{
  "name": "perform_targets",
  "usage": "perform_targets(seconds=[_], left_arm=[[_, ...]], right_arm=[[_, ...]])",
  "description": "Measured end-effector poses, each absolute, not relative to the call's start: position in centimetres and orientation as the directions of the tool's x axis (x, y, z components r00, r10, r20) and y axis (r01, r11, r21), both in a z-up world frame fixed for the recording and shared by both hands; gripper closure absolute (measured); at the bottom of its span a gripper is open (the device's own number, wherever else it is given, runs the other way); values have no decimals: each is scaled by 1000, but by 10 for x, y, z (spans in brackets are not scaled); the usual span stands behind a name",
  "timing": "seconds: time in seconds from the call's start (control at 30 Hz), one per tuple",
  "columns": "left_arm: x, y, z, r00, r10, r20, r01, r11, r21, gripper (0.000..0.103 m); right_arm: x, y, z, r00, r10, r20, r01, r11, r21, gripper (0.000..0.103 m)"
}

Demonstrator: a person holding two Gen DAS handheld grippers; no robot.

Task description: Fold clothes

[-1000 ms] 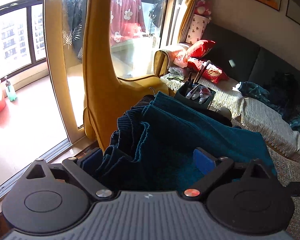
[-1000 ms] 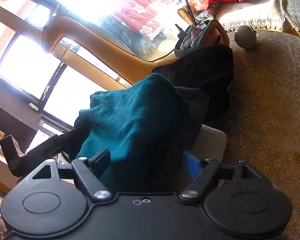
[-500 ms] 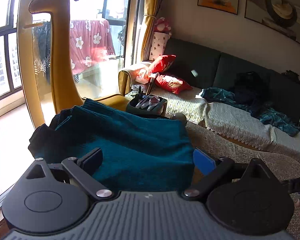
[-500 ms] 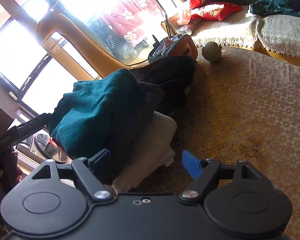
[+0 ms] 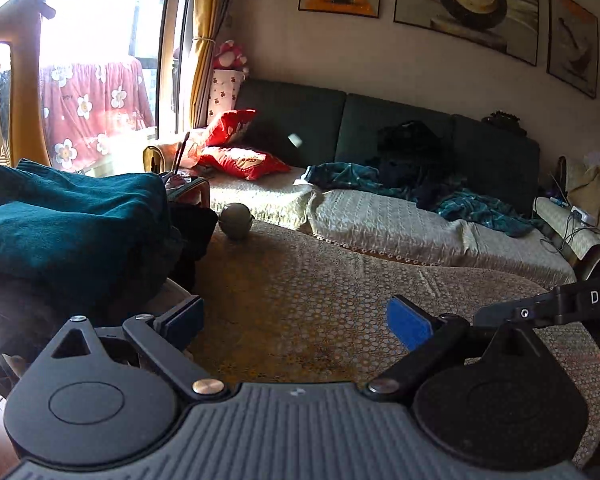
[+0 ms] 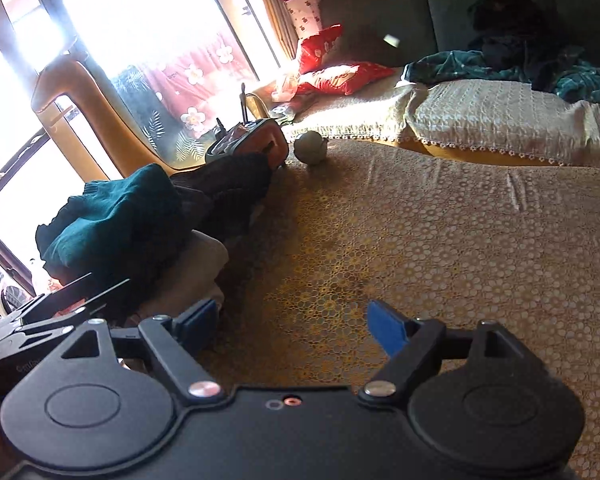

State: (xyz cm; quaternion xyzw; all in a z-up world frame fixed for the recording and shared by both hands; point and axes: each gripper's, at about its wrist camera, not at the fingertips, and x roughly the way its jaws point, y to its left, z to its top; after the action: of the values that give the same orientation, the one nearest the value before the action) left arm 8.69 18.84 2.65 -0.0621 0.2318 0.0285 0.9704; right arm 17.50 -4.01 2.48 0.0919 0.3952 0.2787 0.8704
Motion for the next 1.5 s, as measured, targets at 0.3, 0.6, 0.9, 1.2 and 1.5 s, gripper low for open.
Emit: perform_targets(seconds=[0.3, 0.6, 0.9, 1.2, 1.5], left_arm=[[69, 128, 25, 933, 112, -341, -120, 993, -1, 0], [62, 47, 3, 935, 157, -319, -122, 985, 125, 0], [43, -35, -19, 950, 168, -263, -102, 963, 249, 0], [31, -55, -23, 960, -24, -280, 41, 998, 54, 0], [28, -40, -21, 958, -85, -275, 79, 996, -32, 0]], right_arm=[[128, -85, 22, 647, 429, -630, -381, 898, 220, 0], [102, -132, 5, 741, 333, -583, -264, 943, 204, 0], [64, -196, -25, 858, 161, -488, -98, 984, 152, 0], [22, -249, -45, 914, -14, -406, 55, 994, 91, 0], [3, -257, -50, 939, -51, -341, 69, 997, 42, 0]])
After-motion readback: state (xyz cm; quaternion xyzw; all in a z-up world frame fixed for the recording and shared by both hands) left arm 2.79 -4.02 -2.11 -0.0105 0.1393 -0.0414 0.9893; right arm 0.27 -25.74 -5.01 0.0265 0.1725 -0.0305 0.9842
